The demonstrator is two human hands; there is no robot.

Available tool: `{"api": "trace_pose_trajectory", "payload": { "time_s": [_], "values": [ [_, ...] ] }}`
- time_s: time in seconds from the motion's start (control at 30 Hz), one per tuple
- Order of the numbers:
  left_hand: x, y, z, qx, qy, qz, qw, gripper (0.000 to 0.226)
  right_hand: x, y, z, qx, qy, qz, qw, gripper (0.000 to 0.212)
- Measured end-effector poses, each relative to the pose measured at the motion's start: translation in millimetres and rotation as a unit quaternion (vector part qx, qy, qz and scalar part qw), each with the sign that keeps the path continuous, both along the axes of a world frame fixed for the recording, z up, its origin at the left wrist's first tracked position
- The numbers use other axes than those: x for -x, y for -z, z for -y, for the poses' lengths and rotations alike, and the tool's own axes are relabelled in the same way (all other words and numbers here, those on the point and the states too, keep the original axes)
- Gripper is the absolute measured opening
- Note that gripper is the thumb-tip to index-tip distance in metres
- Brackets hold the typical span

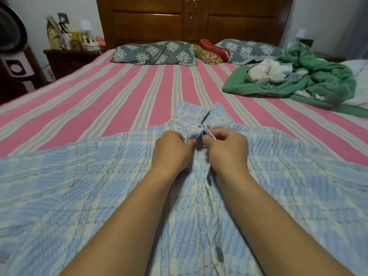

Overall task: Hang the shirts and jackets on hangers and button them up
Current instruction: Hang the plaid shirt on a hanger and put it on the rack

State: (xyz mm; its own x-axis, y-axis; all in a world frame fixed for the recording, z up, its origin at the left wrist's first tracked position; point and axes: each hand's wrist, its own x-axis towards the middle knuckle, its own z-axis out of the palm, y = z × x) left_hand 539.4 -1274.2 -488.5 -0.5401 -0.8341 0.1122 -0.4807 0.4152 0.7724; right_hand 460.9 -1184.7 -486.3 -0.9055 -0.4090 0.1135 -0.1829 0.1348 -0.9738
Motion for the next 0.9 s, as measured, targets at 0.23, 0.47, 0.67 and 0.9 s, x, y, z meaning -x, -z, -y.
{"api": "trace_pose_trajectory", "payload": {
  "time_s": [0.23, 0.47, 0.67, 0.9],
  "values": [
    [-3, 4, 11, -0.093, 0.069, 0.062, 0.991, 0.040, -10, 19, 3, -0.096, -0.041, -0.043, 0.994, 0.003],
    [-8, 3, 17, -0.210, 0.044, -0.024, 0.976, 0.021, -6, 25, 6, -0.130, -0.031, -0.073, 0.988, 0.009],
    [-7, 2, 15, -0.221, 0.019, -0.034, 0.975, 0.013, -7, 26, 6, -0.126, -0.035, -0.071, 0.989, 0.003],
    [-3, 3, 12, -0.284, -0.023, -0.062, 0.956, 0.011, -13, 26, 6, -0.211, -0.064, -0.173, 0.960, 0.025]
  ]
}}
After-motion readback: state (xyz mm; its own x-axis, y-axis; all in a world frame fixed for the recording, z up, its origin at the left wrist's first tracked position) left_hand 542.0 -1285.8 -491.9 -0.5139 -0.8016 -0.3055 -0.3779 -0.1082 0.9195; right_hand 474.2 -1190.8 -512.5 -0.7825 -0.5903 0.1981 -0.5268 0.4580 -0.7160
